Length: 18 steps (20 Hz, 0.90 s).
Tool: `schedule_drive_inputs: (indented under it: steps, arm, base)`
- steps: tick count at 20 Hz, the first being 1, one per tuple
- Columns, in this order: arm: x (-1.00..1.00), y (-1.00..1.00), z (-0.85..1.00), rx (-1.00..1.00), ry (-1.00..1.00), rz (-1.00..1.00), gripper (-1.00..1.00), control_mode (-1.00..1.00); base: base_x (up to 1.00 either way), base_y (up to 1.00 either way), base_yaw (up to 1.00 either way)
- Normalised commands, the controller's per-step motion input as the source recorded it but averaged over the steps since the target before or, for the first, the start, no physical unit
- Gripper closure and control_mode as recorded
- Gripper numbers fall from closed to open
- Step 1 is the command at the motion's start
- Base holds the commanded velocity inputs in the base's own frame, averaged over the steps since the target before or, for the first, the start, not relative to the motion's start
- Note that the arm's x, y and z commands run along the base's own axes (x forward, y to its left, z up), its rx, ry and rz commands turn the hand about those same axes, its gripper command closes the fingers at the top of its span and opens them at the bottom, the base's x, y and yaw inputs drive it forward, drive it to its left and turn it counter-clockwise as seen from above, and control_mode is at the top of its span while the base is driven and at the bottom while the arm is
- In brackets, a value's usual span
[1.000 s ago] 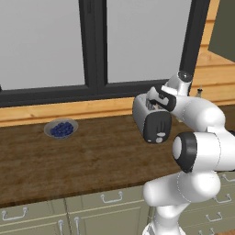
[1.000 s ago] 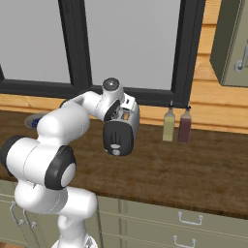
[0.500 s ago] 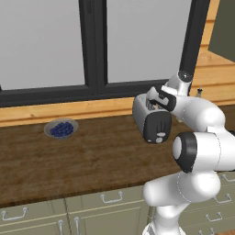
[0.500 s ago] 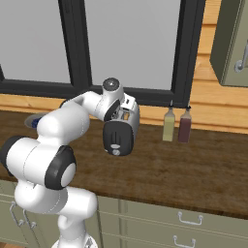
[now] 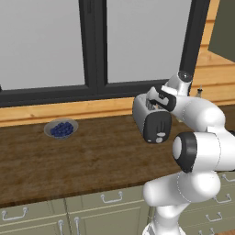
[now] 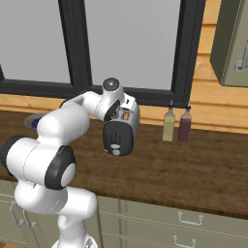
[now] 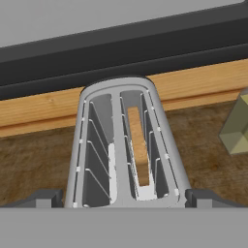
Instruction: Start the toaster. Once the lever pops up, take the bread to the plate on the dining counter.
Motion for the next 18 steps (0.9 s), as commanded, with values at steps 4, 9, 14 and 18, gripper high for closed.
schedule_drive_inputs:
  steps: [4,9,14,18]
  arm:
    - [0.0,0.0,0.0,0.0,0.0,0.0,-1.0,-1.0]
    - [0.0,0.0,0.0,0.0,0.0,0.0,-1.0,-1.0]
    - [0.0,0.0,0.0,0.0,0.0,0.0,-1.0,-1.0]
    - [0.0,0.0,0.0,0.0,0.0,0.0,-1.0,-1.0]
  base:
    - [0.0,0.0,0.0]
    - [0.0,0.0,0.0]
    - [0.0,0.0,0.0]
    - [0.0,0.0,0.0]
